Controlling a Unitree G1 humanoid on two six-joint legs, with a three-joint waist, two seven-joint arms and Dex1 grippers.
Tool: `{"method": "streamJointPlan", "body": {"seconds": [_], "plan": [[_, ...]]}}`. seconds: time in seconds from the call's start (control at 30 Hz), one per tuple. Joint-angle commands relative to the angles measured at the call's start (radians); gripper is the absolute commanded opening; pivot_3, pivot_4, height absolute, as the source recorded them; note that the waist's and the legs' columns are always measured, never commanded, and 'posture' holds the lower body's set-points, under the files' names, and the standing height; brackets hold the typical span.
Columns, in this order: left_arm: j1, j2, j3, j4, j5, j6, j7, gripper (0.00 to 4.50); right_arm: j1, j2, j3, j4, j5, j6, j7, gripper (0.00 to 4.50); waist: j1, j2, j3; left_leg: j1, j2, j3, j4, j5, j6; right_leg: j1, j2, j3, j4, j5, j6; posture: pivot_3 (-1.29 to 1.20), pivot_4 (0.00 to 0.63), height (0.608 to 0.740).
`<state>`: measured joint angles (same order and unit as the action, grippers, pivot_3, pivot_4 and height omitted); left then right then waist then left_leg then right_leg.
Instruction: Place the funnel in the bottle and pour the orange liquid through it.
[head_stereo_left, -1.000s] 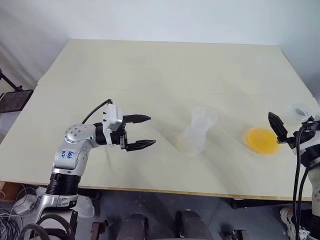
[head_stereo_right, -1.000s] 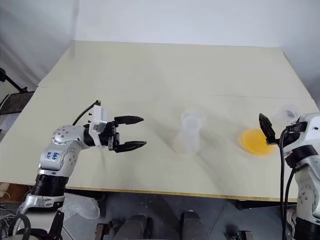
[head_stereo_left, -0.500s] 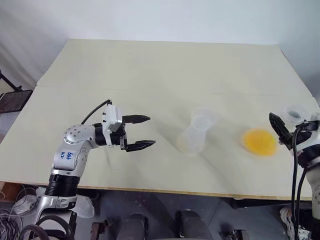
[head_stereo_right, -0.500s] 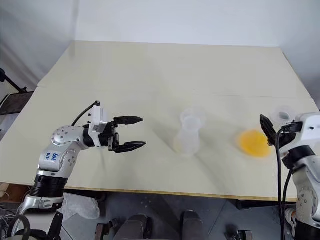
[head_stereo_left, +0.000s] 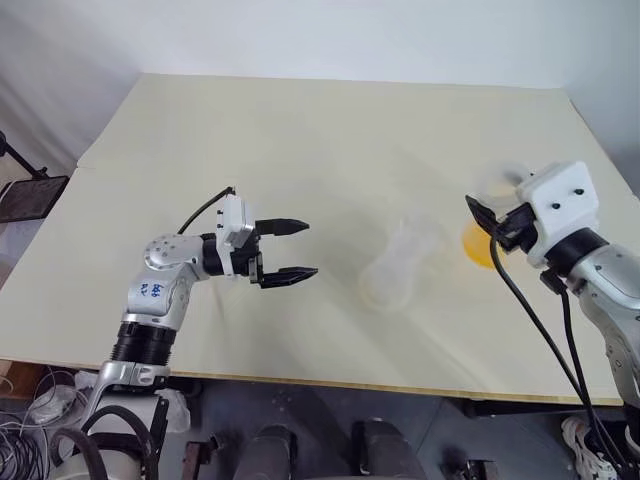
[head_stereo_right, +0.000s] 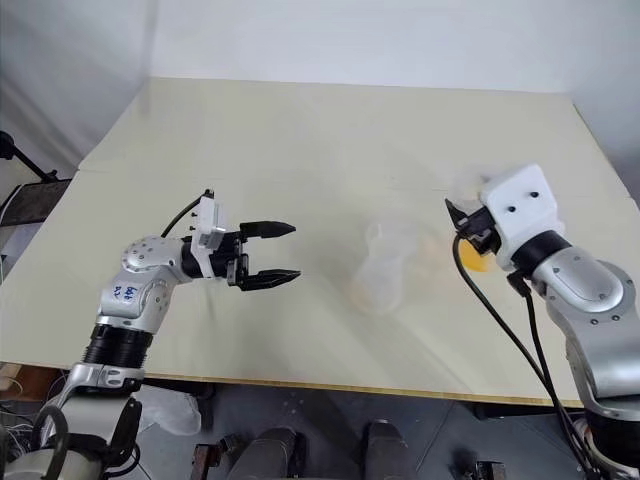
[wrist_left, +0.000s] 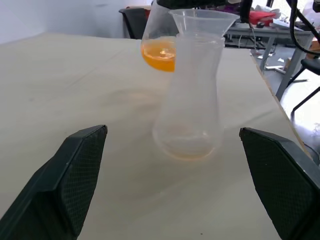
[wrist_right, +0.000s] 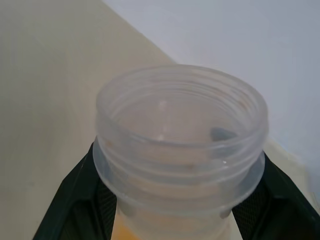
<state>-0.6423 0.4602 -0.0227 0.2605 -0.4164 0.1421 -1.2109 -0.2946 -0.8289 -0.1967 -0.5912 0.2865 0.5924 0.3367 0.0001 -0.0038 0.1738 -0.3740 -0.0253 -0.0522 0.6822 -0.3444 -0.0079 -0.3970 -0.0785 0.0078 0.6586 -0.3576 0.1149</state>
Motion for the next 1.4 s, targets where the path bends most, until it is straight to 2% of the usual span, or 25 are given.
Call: {"method": "streamJointPlan", "body": {"seconds": [0.03, 0.2, 0.33, 0.73, 0.9, 1.4], "plan": [[-0.037, -0.01, -0.004, 0.035, 0.011, -0.042, -0.024, 4.5, -0.028, -0.033, -0.011, -0.073, -0.063, 0.003, -0.007, 2.47, 0.0, 0.0, 0.0, 0.0, 0.0, 0.0, 0.0, 0.0, 0.0, 0.0, 0.0, 0.0, 0.0, 0.0, 0.0, 0.0, 0.15, 0.74], [-0.073, -0.029, -0.008, 0.092, 0.014, -0.063, -0.059, 4.5, -0.013, -0.106, 0.046, -0.117, -0.184, -0.007, 0.022, 2.47, -0.001, 0.0, 0.0, 0.0, 0.0, 0.0, 0.0, 0.0, 0.0, 0.0, 0.0, 0.0, 0.0, 0.0, 0.0, 0.0, 0.15, 0.74], [-0.089, -0.037, -0.017, 0.114, 0.015, -0.066, -0.091, 4.5, -0.012, -0.097, 0.062, -0.142, -0.252, -0.031, 0.008, 2.47, -0.001, 0.0, 0.0, 0.0, 0.0, 0.0, 0.0, 0.0, 0.0, 0.0, 0.001, 0.0, 0.0, 0.0, 0.0, 0.0, 0.15, 0.74], [-0.096, -0.026, -0.02, 0.089, 0.015, -0.041, -0.117, 4.5, -0.047, -0.122, 0.165, -0.197, -0.411, -0.009, 0.082, 2.47, -0.002, 0.0, 0.0, 0.0, 0.0, 0.0, 0.0, 0.0, 0.0, 0.0, 0.0, 0.0, 0.0, 0.0, 0.0, 0.0, 0.15, 0.74], [-0.075, -0.021, -0.018, 0.063, 0.013, -0.03, -0.111, 4.5, -0.076, -0.189, 0.252, -0.205, -0.517, -0.013, 0.161, 2.47, -0.002, 0.0, 0.0, 0.0, 0.0, 0.0, 0.0, 0.0, 0.0, -0.001, 0.0, 0.0, 0.0, 0.0, 0.0, 0.0, 0.15, 0.74], [-0.08, -0.019, -0.018, 0.072, 0.016, -0.023, -0.106, 4.5, -0.15, -0.14, 0.296, -0.176, -0.672, -0.075, 0.209, 2.47, -0.002, 0.0, 0.0, 0.0, 0.0, 0.0, 0.0, 0.0, 0.0, -0.001, 0.0, 0.0, 0.0, 0.0, 0.0, 0.0, 0.15, 0.74]]}}
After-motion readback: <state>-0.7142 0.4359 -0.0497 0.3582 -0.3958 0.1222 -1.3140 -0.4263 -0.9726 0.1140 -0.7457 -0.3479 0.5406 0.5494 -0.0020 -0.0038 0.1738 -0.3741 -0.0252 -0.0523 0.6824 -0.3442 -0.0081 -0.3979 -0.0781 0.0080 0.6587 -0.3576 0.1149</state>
